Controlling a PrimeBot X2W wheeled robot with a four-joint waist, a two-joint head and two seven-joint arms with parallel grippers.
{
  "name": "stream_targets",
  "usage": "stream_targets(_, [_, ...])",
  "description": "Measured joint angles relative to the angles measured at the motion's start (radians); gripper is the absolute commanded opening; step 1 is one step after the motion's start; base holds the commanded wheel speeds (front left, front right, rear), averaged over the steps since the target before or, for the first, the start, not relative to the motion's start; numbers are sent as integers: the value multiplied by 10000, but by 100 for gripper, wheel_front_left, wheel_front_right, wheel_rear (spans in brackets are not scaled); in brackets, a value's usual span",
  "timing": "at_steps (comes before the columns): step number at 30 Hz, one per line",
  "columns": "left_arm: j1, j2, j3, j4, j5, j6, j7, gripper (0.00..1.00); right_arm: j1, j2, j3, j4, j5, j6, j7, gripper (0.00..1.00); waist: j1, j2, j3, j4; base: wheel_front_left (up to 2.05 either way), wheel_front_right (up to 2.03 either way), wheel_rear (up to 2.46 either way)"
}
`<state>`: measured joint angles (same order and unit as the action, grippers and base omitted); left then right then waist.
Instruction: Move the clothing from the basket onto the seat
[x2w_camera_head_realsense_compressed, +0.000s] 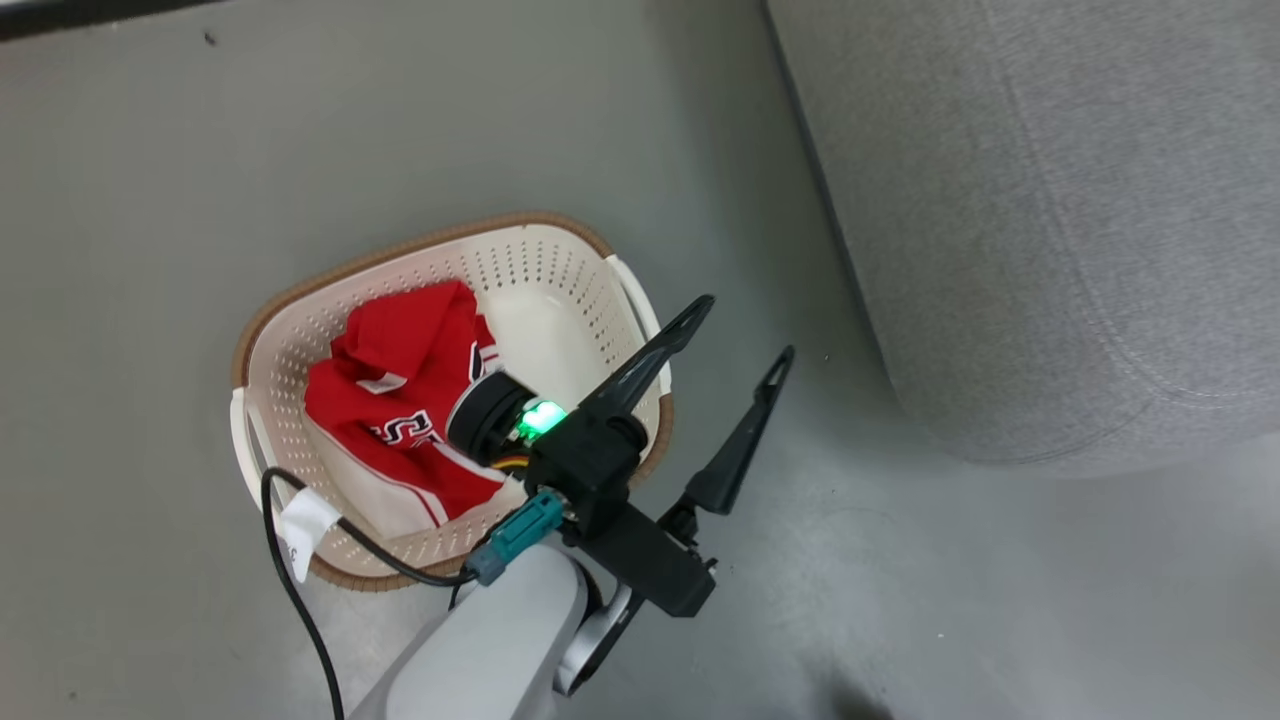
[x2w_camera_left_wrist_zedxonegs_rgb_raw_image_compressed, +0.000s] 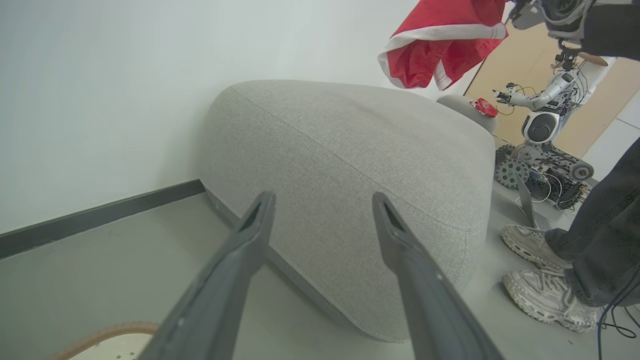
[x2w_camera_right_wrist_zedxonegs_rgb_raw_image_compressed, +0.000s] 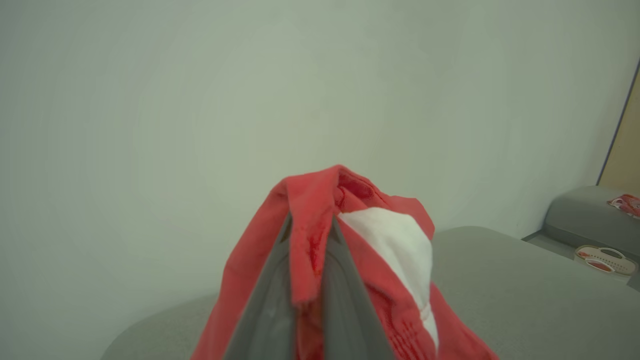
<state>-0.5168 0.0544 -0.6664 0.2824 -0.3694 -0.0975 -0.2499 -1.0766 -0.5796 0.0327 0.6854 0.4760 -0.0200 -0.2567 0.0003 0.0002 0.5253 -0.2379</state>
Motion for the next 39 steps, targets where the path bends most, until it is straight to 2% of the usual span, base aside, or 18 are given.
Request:
stream_targets(8, [-758, -4, -658, -345, 19, -84, -27, 100, -665, -754, -677, 512, 0, -522, -2, 0, 0, -1, 827, 404, 0, 0, 0])
stream_targets(16, [-1185, -4, -930, -523, 123, -102, -27, 100, -765, -959, -754, 947, -12, -593, -2, 0, -1, -1, 1495, 755, 0, 0, 0])
stream_targets(20, [-1392, -8, -1024, -571, 240, -173, -27, 100, -781, -723, -771, 1484, 115, -593, 0, 0, -1, -1, 1723, 960, 0, 0, 0])
stream_targets(25, [-1425, -6, -1055, -554, 280, -174, -29, 100, -739, 157, -546, 1975, 343, -430, 12, 0, -1, -1, 1884, 1173, 0, 0, 0])
stream_targets(26, [-1438, -6, -1057, -546, 280, -174, -29, 100, -721, 270, -499, 1985, 345, -359, 12, 15, -2, -1, 1896, 1198, 0, 0, 0])
stream_targets(27, [-1466, -4, -1057, -525, 280, -176, -27, 100, -718, 341, -458, 2000, 345, -309, 10, 47, -2, -1, 1898, 1216, 0, 0, 0])
stream_targets(28, [-1502, -6, -1055, -491, 280, -176, -29, 100, -716, 374, -412, 2033, 345, -217, 8, 100, -1, -1, 1882, 1226, 0, 0, 0])
stream_targets(30, [-1530, -6, -1047, -453, 276, -178, -29, 100, -686, 364, -391, 2130, 345, 8, 4, 100, -2, -1, 1814, 1232, 0, 0, 0])
stream_targets(34, [-1529, -13, -1047, -401, 259, -180, -29, 100, -603, 464, -301, 2169, 337, 31, 2, 100, -3, -1, 1669, 1236, 0, 0, 0])
stream_targets(39, [-1529, -15, -1024, -278, 71, -182, -29, 100, -428, 466, -198, 2504, 303, 393, 0, 100, -3, -3, 1248, 1256, 0, 0, 0])
